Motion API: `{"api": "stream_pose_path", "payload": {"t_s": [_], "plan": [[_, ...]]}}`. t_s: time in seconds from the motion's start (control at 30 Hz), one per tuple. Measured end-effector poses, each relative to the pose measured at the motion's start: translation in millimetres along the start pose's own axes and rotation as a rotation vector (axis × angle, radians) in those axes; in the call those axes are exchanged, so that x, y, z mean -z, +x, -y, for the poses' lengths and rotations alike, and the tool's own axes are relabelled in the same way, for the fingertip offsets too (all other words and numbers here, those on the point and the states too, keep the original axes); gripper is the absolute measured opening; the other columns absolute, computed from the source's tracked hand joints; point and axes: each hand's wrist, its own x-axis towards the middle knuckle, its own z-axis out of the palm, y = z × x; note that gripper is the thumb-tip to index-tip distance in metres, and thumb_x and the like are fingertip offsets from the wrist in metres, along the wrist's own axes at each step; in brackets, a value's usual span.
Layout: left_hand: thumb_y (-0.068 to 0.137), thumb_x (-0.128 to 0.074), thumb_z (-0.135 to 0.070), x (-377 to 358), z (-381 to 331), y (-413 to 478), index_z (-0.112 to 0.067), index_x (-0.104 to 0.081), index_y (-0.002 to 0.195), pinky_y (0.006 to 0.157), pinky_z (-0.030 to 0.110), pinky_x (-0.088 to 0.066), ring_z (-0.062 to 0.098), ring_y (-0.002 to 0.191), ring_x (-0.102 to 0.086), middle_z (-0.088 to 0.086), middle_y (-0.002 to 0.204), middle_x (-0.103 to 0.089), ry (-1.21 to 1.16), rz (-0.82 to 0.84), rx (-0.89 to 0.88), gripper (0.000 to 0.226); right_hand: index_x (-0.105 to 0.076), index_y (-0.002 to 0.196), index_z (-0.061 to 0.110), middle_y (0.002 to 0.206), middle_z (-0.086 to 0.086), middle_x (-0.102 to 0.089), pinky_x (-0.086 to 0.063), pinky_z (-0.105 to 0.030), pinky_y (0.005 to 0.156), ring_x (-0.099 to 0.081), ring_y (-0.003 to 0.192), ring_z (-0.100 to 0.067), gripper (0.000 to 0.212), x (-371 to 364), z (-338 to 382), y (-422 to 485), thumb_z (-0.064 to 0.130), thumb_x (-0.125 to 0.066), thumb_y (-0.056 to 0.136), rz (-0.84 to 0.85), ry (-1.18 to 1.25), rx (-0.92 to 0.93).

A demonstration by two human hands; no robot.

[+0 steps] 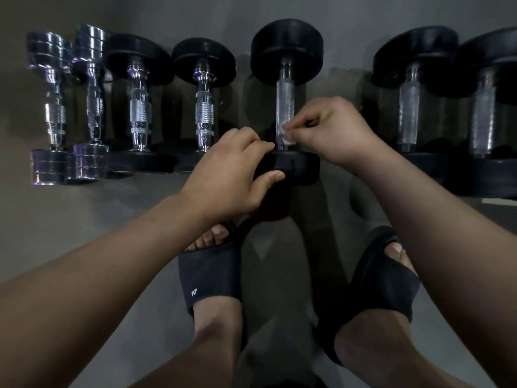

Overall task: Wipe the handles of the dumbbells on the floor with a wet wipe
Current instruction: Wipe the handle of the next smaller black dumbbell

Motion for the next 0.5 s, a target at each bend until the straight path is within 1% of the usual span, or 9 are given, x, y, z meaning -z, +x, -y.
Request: {"api": "stream_pose_path", "payload": {"t_s": [0.1,0.17,0.2,0.27,0.3,0.37,0.43,0.5], "plan": [[0.091,-0.056,-0.054,0,0,1,-0.007,-0.064,0.129,0.091,0.038,-0.049,0.028,0.104,-0.056,0.008,0.111,-0.06,-0.005,0.003,0.001,0.061,-0.081,0.089,0.023,0.09,0.01,-0.076,-0.057,-0.032,0.086,-0.07,0.086,-0.004,0.011,-2,4,20,0.025,-0.081,0.079,-0.177,0.083,-0.026],[0.091,-0.056,-0.055,-1,-1,2,-0.008,-0.064,0.13,0.091,0.037,-0.049,0.027,0.104,-0.055,0.007,0.112,-0.059,0.003,0.007,-0.001,0.062,-0.08,0.089,0.025,0.09,0.011,-0.074,-0.057,-0.03,0.084,-0.068,0.083,-0.001,0.01,-5,4,28,0.027,-0.079,0.08,-0.257,0.102,-0.026],[0.091,-0.056,-0.056,-1,-1,2,-0.008,-0.064,0.13,0.092,0.037,-0.049,0.027,0.104,-0.055,0.007,0.112,-0.059,0.005,0.011,-0.002,0.062,-0.08,0.091,0.026,0.089,0.011,-0.074,-0.056,-0.028,0.081,-0.066,0.081,0.002,0.01,-7,4,27,0.027,-0.079,0.081,-0.267,0.107,-0.031],[0.091,-0.055,-0.056,-2,-2,3,-0.008,-0.064,0.13,0.092,0.037,-0.049,0.027,0.103,-0.055,0.007,0.111,-0.059,0.002,0.013,0.001,0.063,-0.08,0.097,0.026,0.087,0.014,-0.069,-0.049,-0.017,0.076,-0.061,0.077,0.006,0.013,-8,0,15,0.025,-0.078,0.084,-0.227,0.039,-0.009],[0.091,-0.055,-0.057,-2,-2,3,-0.008,-0.065,0.129,0.091,0.037,-0.049,0.027,0.103,-0.056,0.007,0.111,-0.059,-0.001,0.01,0.003,0.063,-0.08,0.1,0.026,0.088,0.016,-0.066,-0.045,-0.012,0.076,-0.059,0.078,0.007,0.015,-9,-3,8,0.024,-0.077,0.085,-0.191,-0.029,0.021],[0.09,-0.056,-0.056,-3,-2,4,-0.008,-0.065,0.128,0.091,0.037,-0.049,0.028,0.102,-0.056,0.007,0.11,-0.059,-0.01,-0.001,0.0,0.062,-0.08,0.102,0.025,0.09,0.016,-0.063,-0.043,-0.008,0.079,-0.059,0.083,0.007,0.017,-7,-5,3,0.022,-0.077,0.086,-0.146,-0.082,0.064],[0.09,-0.058,-0.056,-4,-3,5,-0.007,-0.065,0.128,0.09,0.037,-0.049,0.027,0.102,-0.055,0.007,0.11,-0.059,-0.023,-0.008,-0.004,0.062,-0.08,0.101,0.024,0.092,0.015,-0.065,-0.042,-0.008,0.079,-0.059,0.083,0.007,0.016,-4,-4,12,0.021,-0.077,0.086,-0.202,-0.047,0.082],[0.09,-0.059,-0.056,-5,-4,5,-0.007,-0.065,0.128,0.09,0.034,-0.048,0.026,0.102,-0.055,0.006,0.109,-0.059,-0.031,-0.01,-0.006,0.062,-0.08,0.103,0.022,0.099,0.009,-0.068,-0.041,-0.005,0.078,-0.059,0.085,0.004,0.016,-4,0,27,0.022,-0.075,0.088,-0.288,-0.018,0.071]]}}
